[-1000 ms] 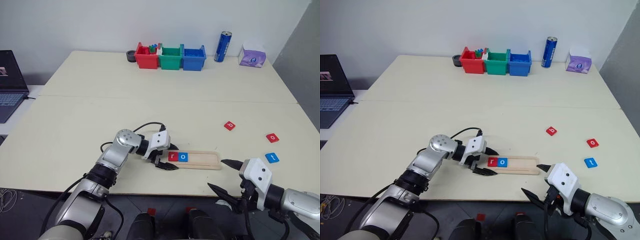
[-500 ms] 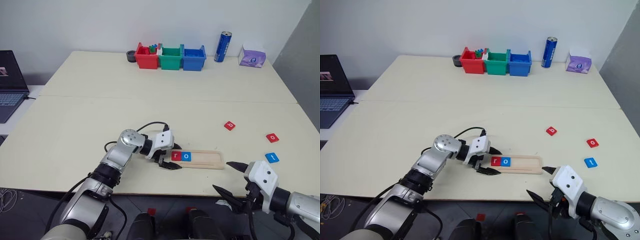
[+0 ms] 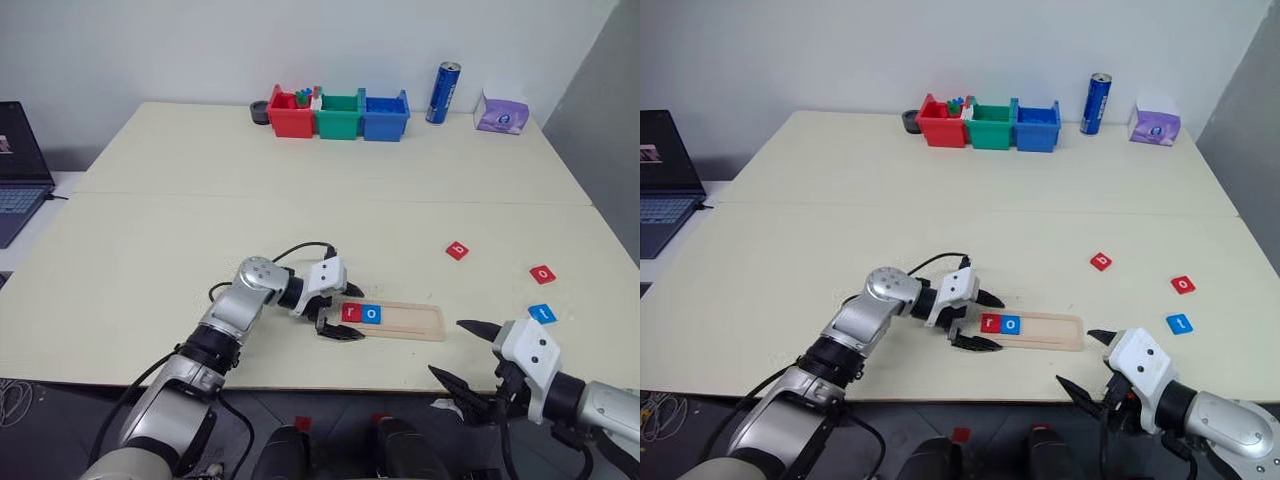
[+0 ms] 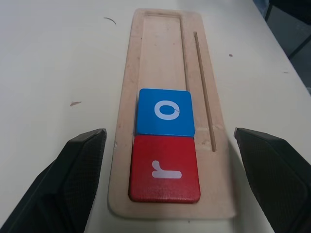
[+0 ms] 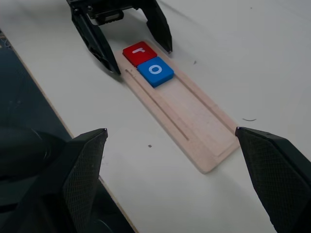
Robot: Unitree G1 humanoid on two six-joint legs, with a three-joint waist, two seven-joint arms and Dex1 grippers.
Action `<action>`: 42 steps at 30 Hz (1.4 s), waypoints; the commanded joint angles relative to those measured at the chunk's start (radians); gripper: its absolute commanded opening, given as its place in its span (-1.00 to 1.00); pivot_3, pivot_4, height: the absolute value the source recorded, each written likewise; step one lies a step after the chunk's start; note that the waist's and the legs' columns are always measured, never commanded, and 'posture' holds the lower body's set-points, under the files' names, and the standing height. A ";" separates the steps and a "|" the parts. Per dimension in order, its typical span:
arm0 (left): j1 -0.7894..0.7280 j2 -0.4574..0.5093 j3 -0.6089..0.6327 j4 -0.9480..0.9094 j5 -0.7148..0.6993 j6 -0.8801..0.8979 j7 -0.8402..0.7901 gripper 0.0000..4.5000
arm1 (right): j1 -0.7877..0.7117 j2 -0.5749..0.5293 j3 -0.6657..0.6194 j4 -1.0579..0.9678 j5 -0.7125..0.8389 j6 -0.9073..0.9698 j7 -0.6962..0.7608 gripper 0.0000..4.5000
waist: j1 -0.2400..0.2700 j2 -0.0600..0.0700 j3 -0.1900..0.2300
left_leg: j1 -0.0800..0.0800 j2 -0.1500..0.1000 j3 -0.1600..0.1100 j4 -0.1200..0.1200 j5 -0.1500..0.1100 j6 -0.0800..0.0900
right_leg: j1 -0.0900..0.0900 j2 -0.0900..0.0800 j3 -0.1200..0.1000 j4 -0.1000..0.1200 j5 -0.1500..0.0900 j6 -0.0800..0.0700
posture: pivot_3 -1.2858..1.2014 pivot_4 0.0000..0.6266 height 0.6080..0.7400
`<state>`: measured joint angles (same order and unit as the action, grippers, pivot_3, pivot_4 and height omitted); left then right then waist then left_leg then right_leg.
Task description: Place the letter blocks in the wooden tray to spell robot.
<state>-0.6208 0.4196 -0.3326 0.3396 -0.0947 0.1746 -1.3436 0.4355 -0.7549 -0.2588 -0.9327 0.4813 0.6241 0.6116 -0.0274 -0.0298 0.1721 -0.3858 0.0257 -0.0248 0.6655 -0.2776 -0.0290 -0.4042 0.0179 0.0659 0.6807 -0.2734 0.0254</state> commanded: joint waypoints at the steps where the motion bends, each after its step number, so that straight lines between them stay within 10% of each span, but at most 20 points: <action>1: -0.002 0.030 0.086 -0.063 -0.068 0.025 0.014 0.98 | -0.059 0.030 -0.087 0.021 0.094 0.013 -0.005 1.00 | -0.001 0.000 0.000 | 0.000 0.000 0.000 0.000 0.000 0.000 | 0.000 0.000 0.000 0.000 0.000 0.000 | 0.03 -0.52 1.00; 20: 0.254 0.238 0.287 -0.399 -0.315 0.163 0.020 0.98 | -0.860 0.100 0.205 0.929 -0.136 0.033 -0.094 1.00 | 0.000 0.001 0.002 | 0.001 0.001 0.002 -0.001 0.000 0.000 | -0.001 -0.001 0.003 0.000 0.003 -0.005 | 0.03 -0.52 1.00; 31: 0.346 0.275 0.304 -0.410 -0.311 0.087 0.020 0.98 | -1.048 0.158 0.271 1.368 -0.246 -0.114 0.018 1.00 | -0.005 0.002 0.002 | 0.000 0.002 0.002 -0.002 0.000 0.000 | -0.003 -0.002 0.002 0.000 0.003 -0.006 | 0.03 -0.52 1.00; 42: 0.365 0.286 0.279 -0.391 -0.287 0.036 0.015 1.00 | -1.045 0.147 0.261 1.369 -0.293 -0.094 0.005 -0.35 | -0.005 0.002 0.002 | 0.000 0.002 0.002 -0.002 0.000 0.000 | -0.003 -0.002 0.003 0.000 0.003 -0.006 | 0.03 -0.52 1.00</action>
<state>-0.2579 0.6942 -0.0540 -0.0414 -0.3866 0.2309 -1.3233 -0.6155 -0.5906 0.0191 0.4632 0.2015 0.5182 0.6162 -0.0324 -0.0279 0.1742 -0.3857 0.0276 -0.0227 0.6635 -0.2778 -0.0287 -0.4067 0.0163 0.0685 0.6811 -0.2700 0.0195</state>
